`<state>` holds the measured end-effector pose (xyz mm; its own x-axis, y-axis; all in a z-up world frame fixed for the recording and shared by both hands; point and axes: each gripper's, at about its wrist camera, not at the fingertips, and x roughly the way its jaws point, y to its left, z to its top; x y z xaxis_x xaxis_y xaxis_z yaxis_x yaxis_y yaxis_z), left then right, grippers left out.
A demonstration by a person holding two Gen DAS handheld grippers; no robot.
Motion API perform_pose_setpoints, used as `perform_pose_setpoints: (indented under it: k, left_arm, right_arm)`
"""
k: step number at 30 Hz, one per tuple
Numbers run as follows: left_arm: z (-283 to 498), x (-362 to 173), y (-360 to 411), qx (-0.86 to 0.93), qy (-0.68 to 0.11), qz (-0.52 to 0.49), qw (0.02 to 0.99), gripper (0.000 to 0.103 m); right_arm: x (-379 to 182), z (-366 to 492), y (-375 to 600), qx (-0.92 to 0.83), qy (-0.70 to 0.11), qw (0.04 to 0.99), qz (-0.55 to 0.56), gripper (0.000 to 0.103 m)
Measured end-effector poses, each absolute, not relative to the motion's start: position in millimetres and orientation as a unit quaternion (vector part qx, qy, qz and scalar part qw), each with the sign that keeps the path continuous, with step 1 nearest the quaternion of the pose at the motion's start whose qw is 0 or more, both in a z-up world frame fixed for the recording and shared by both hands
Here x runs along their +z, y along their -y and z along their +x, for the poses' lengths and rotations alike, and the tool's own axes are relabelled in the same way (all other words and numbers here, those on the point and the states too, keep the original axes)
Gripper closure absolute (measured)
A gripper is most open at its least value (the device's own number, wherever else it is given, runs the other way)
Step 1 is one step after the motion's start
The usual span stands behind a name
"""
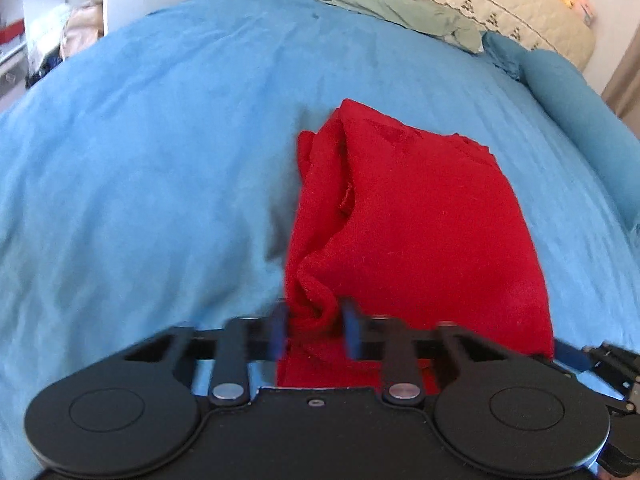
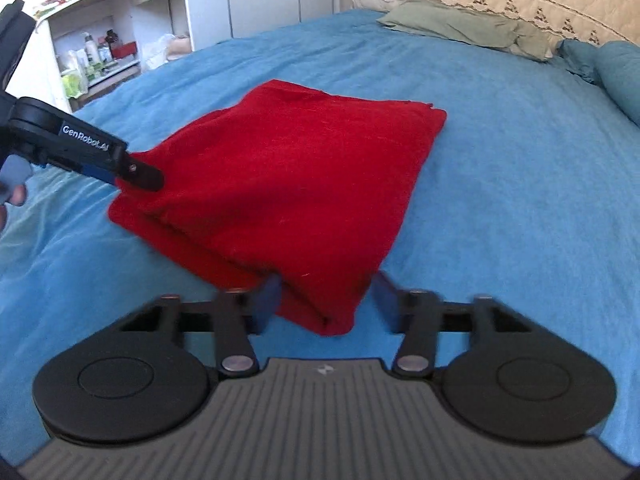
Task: Fold small clothes
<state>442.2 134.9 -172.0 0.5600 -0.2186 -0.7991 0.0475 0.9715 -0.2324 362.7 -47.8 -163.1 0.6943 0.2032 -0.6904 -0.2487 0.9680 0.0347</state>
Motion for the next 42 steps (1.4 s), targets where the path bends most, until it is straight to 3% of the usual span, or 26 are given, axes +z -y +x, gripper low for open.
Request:
perform_pose_setpoints:
  k: [2,5,16,22,23,24,25,26,27,29,30,37,42]
  left_arm:
    - [436.9,-167.3,-136.4,-0.078,-0.455,-0.099,0.882,0.088]
    - [424.4,-157.1,-140.4,-0.088,-0.44,-0.12,0.886,0.092]
    - [414.5,-187.8,-141.1,-0.072,-0.445,-0.14,0.882,0.09]
    - [416.7,-182.3,-134.0,-0.073,-0.447,-0.1,0.886,0.085]
    - [415.5,-179.8,-133.2,-0.072,-0.446,-0.092,0.887,0.078]
    - [413.9,-176.7,-133.4,-0.065,-0.446,-0.084,0.889,0.056]
    - [412.2,-172.3,-133.2,-0.053,-0.443,-0.073,0.892,0.043]
    - [409.3,-165.8,-134.1,-0.042,-0.433,-0.063,0.898,0.025]
    - [407.1,-160.0,-136.1,-0.042,-0.423,-0.06,0.903,0.014]
    - [406.1,-145.1,-141.6,-0.062,-0.4,-0.056,0.913,0.005]
    - [409.1,-136.7,-144.2,-0.07,-0.393,-0.051,0.915,0.004]
    - [469.1,-96.1,-145.9,-0.146,-0.41,-0.059,0.898,0.0]
    - [518.2,-122.8,-134.6,-0.149,-0.475,-0.02,0.867,0.0]
  right_arm:
    - [-163.1,363.3,52.5,0.114,-0.37,0.922,-0.019,0.075]
    - [-155.9,356.6,64.6,0.112,-0.354,0.929,0.011,0.078]
    - [-165.7,338.9,91.3,0.121,-0.362,0.924,0.033,0.08]
    - [-173.1,338.9,88.5,0.123,-0.37,0.921,0.025,0.08]
    - [-173.3,338.8,88.1,0.124,-0.371,0.92,0.023,0.08]
    - [-173.0,339.0,88.0,0.125,-0.374,0.919,0.021,0.077]
    - [-172.2,338.7,88.5,0.126,-0.377,0.917,0.021,0.077]
    - [-169.7,338.8,89.1,0.124,-0.378,0.917,0.021,0.068]
    - [-167.1,338.2,89.5,0.123,-0.379,0.917,0.019,0.045]
    - [-156.8,333.3,93.1,0.106,-0.365,0.925,0.012,0.012]
    - [-149.6,329.3,96.0,0.1,-0.346,0.933,0.007,0.005]
    - [-98.9,364.2,116.5,0.129,-0.336,0.933,0.025,0.001]
    - [-98.5,431.8,129.5,0.126,-0.431,0.887,0.112,0.0]
